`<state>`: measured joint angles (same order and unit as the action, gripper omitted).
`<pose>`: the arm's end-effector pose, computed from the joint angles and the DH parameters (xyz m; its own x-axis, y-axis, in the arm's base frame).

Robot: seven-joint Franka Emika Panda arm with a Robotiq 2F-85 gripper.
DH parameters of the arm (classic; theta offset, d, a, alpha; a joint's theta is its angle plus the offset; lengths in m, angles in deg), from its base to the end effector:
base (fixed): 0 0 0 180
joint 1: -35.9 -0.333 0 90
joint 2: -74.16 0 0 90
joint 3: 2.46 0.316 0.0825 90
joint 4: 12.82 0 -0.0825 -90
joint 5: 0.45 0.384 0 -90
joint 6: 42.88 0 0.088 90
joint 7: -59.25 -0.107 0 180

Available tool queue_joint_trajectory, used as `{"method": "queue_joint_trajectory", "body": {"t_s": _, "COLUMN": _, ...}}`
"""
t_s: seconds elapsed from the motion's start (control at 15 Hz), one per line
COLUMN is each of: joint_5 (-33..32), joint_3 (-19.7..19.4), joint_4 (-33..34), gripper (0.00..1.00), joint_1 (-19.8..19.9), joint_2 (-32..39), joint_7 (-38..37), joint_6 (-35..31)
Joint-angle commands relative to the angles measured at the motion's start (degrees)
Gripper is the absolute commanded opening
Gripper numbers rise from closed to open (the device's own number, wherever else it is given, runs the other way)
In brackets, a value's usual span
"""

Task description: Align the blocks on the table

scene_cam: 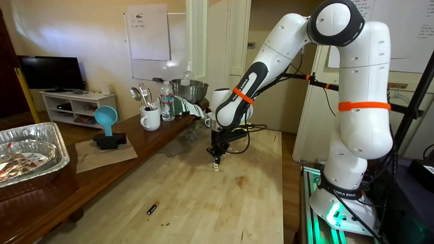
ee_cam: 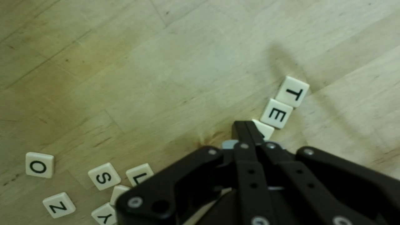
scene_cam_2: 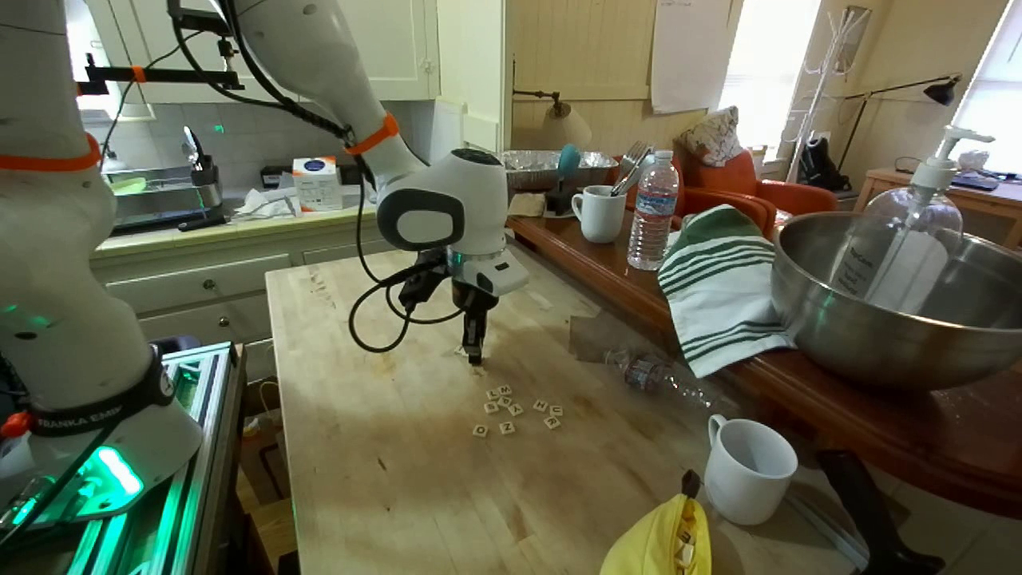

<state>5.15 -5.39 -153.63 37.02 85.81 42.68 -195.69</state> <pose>0.4824 -0.0377 0.2171 0.9024 -0.4309 -0.0049 -0.4308 -0.9018 -0.0349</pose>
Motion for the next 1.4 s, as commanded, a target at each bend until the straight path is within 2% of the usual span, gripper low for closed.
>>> {"method": "queue_joint_trajectory", "body": {"t_s": 0.0, "joint_5": 0.3, "joint_3": 0.1, "joint_4": 0.5, "gripper": 0.0, "joint_1": -0.7, "joint_2": 1.5, "joint_7": -0.2, "joint_6": -0.6}}
{"method": "queue_joint_trajectory", "body": {"t_s": 1.33, "joint_5": 0.5, "joint_3": 0.2, "joint_4": -1.2, "gripper": 0.0, "joint_1": -0.7, "joint_2": -1.7, "joint_7": 0.5, "joint_6": -1.5}}
